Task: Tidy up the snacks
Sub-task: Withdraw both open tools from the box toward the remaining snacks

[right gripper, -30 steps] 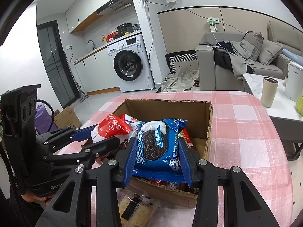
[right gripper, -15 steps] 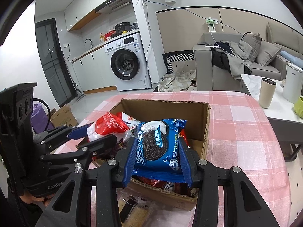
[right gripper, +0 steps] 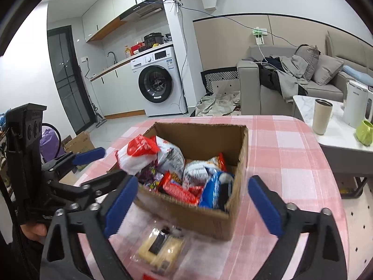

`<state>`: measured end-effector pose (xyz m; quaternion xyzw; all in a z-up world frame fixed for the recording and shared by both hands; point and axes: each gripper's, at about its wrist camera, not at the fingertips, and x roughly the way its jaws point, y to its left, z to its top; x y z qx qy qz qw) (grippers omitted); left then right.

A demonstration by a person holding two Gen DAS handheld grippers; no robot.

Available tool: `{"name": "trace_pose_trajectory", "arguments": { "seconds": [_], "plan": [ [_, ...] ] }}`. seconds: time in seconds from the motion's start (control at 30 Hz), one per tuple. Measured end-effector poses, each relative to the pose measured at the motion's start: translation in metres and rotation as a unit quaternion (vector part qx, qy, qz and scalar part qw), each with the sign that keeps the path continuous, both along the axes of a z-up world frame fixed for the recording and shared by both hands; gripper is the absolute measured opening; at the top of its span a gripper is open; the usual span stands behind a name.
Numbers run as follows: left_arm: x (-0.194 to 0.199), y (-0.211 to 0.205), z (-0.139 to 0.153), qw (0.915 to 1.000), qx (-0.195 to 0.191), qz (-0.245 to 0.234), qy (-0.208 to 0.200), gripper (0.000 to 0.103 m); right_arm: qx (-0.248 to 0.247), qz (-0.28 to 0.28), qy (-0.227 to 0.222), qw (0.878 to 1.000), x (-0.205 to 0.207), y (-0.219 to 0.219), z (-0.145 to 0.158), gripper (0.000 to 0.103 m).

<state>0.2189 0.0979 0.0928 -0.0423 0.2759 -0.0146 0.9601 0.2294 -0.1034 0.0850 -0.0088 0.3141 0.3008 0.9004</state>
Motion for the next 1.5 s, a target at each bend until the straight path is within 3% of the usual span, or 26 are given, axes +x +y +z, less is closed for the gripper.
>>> {"name": "trace_pose_trajectory", "arguments": {
  "seconds": [0.43,0.7,1.17,1.5],
  "plan": [
    [-0.056,-0.013,0.007,0.9999,0.01,0.01,0.001,0.102,0.007,-0.014,0.006,1.0,-0.039,-0.035,0.0,0.103],
    [-0.077,-0.018,0.002,0.9998,0.012,0.011,0.015,0.102,-0.026,-0.008,0.025,0.999,-0.046,-0.037,-0.01,0.103],
    [-0.099,-0.025,-0.027,0.9984,0.013,0.015,0.052,0.102,-0.059,-0.001,0.039,0.998,-0.066,-0.04,-0.02,0.103],
    [-0.107,-0.024,-0.027,0.9984,0.01,0.016,0.053,0.102,-0.073,0.01,0.051,0.996,-0.082,-0.038,-0.026,0.103]
  ]
}}
